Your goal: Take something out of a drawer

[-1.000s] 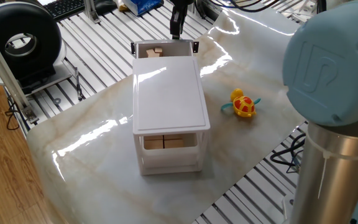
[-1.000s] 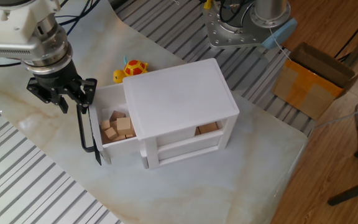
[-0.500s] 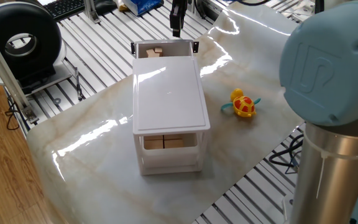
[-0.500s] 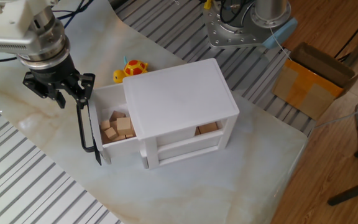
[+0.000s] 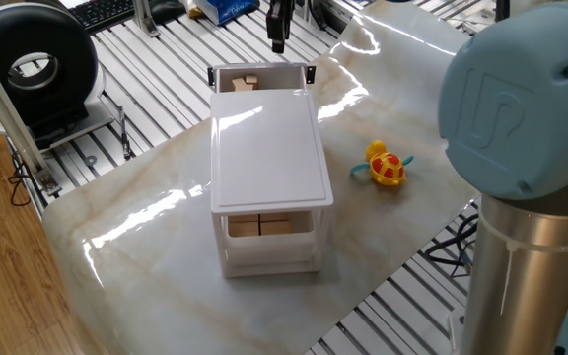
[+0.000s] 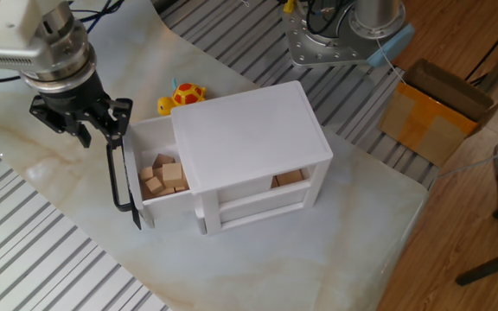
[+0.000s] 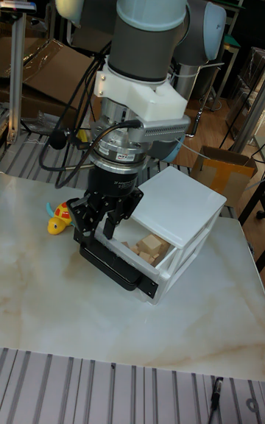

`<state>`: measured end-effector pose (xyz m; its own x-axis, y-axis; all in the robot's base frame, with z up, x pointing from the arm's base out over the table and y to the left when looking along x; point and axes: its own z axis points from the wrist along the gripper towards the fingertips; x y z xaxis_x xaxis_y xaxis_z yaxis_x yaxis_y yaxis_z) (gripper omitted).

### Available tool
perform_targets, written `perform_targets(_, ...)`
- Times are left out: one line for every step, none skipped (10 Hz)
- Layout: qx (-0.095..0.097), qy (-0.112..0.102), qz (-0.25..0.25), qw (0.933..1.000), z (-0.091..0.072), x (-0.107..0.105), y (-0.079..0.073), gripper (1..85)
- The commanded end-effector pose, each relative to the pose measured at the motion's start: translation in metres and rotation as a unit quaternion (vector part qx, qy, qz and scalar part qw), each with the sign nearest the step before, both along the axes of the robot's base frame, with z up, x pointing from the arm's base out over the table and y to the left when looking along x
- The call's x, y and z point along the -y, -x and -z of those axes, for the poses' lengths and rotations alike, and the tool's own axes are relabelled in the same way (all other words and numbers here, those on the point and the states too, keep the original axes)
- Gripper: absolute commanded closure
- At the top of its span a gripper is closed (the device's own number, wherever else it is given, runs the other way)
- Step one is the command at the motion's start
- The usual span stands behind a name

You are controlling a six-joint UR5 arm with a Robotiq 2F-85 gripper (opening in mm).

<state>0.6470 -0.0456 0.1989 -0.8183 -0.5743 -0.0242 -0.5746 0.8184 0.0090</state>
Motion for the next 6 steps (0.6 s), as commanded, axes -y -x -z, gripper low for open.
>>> perform_targets(-0.003,-0.009,0.022,0.9997,-0.001,-0.022,0.008,45.0)
perform_targets(-0.003,-0.012,0.026,0.9996,0.000,-0.027,0.010,45.0)
perform_targets(-0.004,-0.017,0.031,0.9994,0.000,-0.032,0.011,45.0)
perform_targets(-0.003,-0.019,0.032,0.9993,0.001,-0.035,0.011,45.0)
perform_targets(-0.002,-0.019,0.032,0.9993,0.002,-0.036,0.010,45.0)
perform_targets(0.000,-0.020,0.032,0.9993,0.005,-0.038,0.009,45.0)
